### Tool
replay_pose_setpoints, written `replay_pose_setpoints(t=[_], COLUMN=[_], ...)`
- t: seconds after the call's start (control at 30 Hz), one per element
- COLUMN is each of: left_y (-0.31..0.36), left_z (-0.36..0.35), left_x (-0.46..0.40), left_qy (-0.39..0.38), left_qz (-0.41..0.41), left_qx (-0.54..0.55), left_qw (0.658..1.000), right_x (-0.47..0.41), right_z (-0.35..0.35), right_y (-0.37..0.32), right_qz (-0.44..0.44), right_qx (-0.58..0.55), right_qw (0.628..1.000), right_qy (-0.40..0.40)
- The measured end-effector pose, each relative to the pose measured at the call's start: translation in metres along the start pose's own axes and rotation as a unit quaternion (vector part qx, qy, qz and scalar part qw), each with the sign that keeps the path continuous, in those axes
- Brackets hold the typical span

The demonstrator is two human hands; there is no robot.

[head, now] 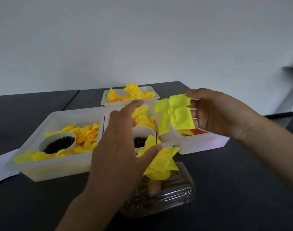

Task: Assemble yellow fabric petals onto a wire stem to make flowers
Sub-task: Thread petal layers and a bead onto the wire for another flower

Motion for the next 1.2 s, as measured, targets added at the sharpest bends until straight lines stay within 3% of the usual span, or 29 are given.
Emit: replay_pose_setpoints(t=[0.1,0.3,0.4,0.47,0.57,0.63,0.87,1.1,1.2], left_y=[0.014,0.029,0.032,0.032,0.028,0.026,0.024,0.02,0.014], left_z=[-0.004,-0.001,0.005,0.009,0.01,0.009,0.009,0.011,0.01], left_x=[0.003,0.006,0.002,-0.002,-0.005,-0.006,-0.011,-0.016,-0.019], left_qy=[0.038,0.156,0.115,0.052,-0.074,-0.11,-0.116,-0.152,-0.162], left_qz=[-0.078,-0.155,-0.013,0.107,0.231,0.263,0.327,0.415,0.432], left_qx=[-0.084,-0.038,0.152,0.281,0.35,0.349,0.387,0.578,0.596], left_qw=[0.993,0.975,0.982,0.952,0.905,0.893,0.854,0.686,0.657], right_x=[0.013,0.038,0.051,0.056,0.062,0.063,0.06,0.044,0.035], right_z=[-0.016,-0.037,-0.042,-0.043,-0.048,-0.053,-0.059,-0.057,-0.056], right_y=[0.003,0.009,0.009,0.011,0.009,0.006,0.003,0.014,0.016], right_qz=[-0.027,-0.054,-0.022,0.033,0.107,0.114,0.103,0.084,0.095], right_qx=[-0.012,-0.001,0.081,0.172,0.253,0.273,0.379,0.357,0.342], right_qw=[0.999,0.998,0.996,0.984,0.96,0.954,0.919,0.93,0.935], right_qy=[-0.024,-0.045,-0.012,0.038,0.057,0.04,0.024,0.007,0.013])
Point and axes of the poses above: each hand's wrist, its own x-axis away from the middle knuckle, its own z-axis out of the back of the hand, y = z × x, the point moved 1 cm from there along -x, towards the middle knuckle, and after that the axes turned 1 degree about -z, right-handed, at the moved point
